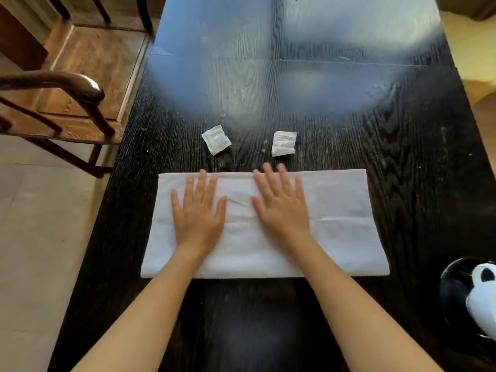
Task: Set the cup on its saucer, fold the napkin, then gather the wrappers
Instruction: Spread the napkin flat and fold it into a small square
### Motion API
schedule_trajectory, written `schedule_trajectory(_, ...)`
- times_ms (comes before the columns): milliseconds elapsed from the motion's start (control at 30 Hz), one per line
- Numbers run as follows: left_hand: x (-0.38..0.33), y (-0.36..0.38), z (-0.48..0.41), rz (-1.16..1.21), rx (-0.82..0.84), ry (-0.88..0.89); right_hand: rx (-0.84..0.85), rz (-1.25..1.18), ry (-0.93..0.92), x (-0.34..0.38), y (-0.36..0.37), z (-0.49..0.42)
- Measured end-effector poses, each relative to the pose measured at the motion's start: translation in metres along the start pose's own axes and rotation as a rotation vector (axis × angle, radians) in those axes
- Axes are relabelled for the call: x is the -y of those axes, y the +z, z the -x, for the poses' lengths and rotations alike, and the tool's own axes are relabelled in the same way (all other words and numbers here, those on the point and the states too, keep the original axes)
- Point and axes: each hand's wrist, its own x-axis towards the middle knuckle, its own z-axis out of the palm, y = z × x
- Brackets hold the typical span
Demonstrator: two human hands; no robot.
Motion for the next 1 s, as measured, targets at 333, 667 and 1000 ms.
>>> schedule_trajectory(333, 0.016, -0.009, 0.005, 0.052, 0.017, -0.069, -0.044, 0.078, 0.319, -0.100, -0.035, 0.021)
schedule_trajectory(667, 0.024, 0.004, 0.076, -0.040, 0.040, 0.034, 0.108, 0.049, -0.157, 0.007, 0.007, 0.081)
schedule_trajectory(1000, 0.072, -0.021, 0.080, -0.091, 0.213, 0.296, 0.177, 0.173, -0.026, -0.126, -0.039, 0.108)
